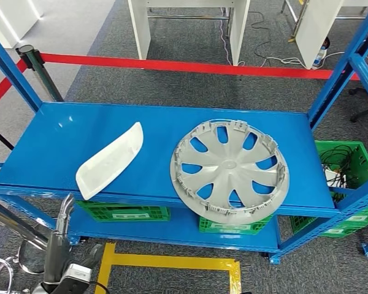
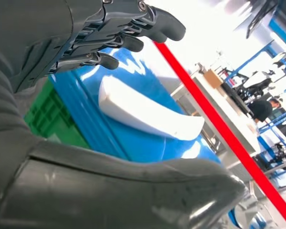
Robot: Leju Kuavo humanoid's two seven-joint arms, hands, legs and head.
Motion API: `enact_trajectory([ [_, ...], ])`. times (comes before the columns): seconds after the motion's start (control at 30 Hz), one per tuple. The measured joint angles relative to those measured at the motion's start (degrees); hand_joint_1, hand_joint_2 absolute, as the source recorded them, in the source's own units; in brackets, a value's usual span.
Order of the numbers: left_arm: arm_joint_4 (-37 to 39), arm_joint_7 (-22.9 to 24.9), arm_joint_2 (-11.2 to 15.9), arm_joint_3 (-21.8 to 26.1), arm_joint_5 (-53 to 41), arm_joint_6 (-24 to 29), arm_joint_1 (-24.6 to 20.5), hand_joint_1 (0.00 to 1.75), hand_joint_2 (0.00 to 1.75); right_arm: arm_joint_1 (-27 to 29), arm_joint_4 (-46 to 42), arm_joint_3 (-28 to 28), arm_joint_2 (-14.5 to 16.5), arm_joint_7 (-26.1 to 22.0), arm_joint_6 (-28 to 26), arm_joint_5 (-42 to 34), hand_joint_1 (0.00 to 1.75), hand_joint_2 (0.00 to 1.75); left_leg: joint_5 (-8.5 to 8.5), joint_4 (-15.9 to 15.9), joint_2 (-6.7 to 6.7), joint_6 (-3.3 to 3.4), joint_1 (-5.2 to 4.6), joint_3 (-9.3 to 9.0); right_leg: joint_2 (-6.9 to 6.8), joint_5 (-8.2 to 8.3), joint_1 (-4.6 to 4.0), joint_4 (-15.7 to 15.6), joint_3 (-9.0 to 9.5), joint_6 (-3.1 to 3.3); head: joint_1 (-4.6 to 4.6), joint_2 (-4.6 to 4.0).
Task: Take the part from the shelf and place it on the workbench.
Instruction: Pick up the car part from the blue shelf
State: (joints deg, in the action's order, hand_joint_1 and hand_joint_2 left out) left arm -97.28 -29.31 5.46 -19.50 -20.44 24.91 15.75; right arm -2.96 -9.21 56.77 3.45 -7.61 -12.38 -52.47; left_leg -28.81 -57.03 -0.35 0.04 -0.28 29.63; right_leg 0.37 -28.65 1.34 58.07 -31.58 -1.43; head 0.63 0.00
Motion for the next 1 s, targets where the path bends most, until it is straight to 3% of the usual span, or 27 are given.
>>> enact_trajectory([
  [0.2, -1.6, 4.0, 1.3, 3.9, -5.5, 0.9, -0.1, 0.00, 1.75, -0.1, 0.3, 1.1, -0.4, 0.8, 1.8, 0.4, 0.00, 0.00, 0.00, 0.0, 0.00, 0.00, -0.01, -0.01, 0.01, 0.00, 0.01, 0.0, -0.01, 0.00, 0.00, 0.00],
  [0.63, -2.0, 7.2, 3.3, 18.3, -9.7, 0.3, -1.3, 0.00, 1.75, -0.3, 0.5, 3.1, -1.4, 1.5, 2.7, 1.1, 0.00, 0.00, 0.01, 0.0, 0.00, -0.01, 0.01, -0.03, 0.00, 0.00, -0.02, 0.0, -0.02, 0.00, 0.00, 0.00],
  [1.0, 2.8, 8.8, 3.5, 22.8, -10.4, -1.3, -3.7, 0.00, 1.75, -0.6, 0.5, 4.1, -1.9, 2.0, 2.7, 1.4, 0.00, 0.00, 0.01, -0.1, 0.00, -0.01, 0.00, -0.02, 0.01, 0.01, -0.02, 0.0, -0.02, 0.00, -0.01, 0.00],
])
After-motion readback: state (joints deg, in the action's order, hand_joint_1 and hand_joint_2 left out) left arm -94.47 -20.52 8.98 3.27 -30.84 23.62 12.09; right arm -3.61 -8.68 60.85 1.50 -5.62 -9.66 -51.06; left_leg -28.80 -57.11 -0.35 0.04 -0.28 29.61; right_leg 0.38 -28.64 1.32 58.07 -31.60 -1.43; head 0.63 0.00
